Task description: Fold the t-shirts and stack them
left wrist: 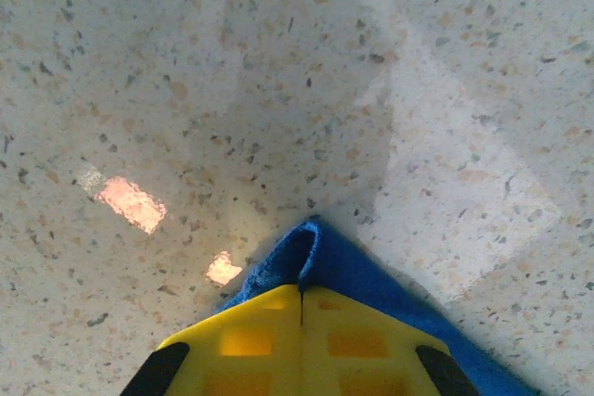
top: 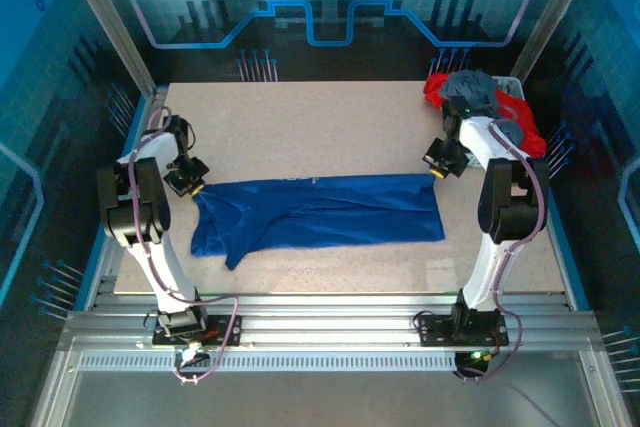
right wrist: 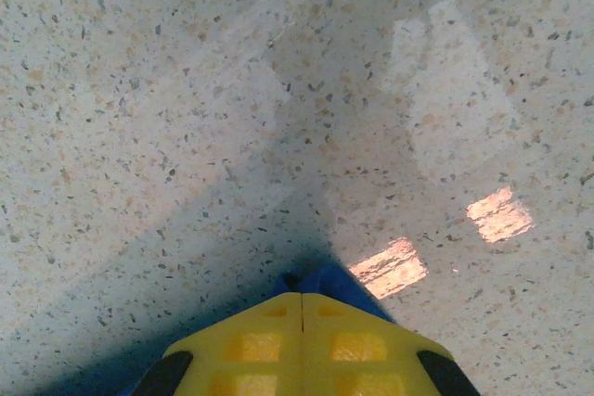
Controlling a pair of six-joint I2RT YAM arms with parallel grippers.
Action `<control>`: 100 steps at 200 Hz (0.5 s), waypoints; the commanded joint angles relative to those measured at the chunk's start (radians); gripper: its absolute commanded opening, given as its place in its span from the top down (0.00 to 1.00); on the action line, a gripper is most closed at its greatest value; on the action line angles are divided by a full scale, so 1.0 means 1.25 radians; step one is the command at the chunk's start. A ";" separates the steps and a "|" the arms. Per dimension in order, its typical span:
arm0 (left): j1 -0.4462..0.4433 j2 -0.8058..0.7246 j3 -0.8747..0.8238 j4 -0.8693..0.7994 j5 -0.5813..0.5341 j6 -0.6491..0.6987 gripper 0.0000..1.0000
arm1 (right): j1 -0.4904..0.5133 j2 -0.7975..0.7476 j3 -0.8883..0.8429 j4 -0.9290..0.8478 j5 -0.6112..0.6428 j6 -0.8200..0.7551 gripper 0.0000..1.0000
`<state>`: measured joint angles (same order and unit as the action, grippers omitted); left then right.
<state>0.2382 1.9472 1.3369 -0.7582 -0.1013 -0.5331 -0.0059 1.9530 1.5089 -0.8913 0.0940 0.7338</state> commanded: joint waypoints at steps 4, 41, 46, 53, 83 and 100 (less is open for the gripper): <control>0.006 0.012 0.027 -0.011 -0.043 0.032 1.00 | -0.010 0.025 0.049 -0.009 0.037 -0.006 1.00; -0.013 0.023 0.052 0.009 0.032 0.054 1.00 | 0.018 0.110 0.139 -0.026 -0.008 -0.028 1.00; -0.016 0.023 0.057 0.010 0.043 0.056 1.00 | 0.019 0.119 0.150 -0.031 -0.008 -0.029 1.00; -0.020 0.023 0.064 0.009 0.056 0.057 0.98 | 0.021 0.131 0.164 -0.038 -0.009 -0.027 1.00; -0.032 -0.003 0.100 -0.018 0.077 0.041 0.65 | 0.013 0.169 0.234 -0.079 -0.001 -0.035 0.89; -0.035 -0.042 0.104 -0.040 0.076 0.026 0.50 | 0.014 0.152 0.250 -0.091 0.019 -0.049 0.70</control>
<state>0.2035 1.9652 1.4353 -0.7547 -0.0353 -0.4839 0.0162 2.1548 1.7634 -0.9405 0.0780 0.7071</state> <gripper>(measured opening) 0.414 0.196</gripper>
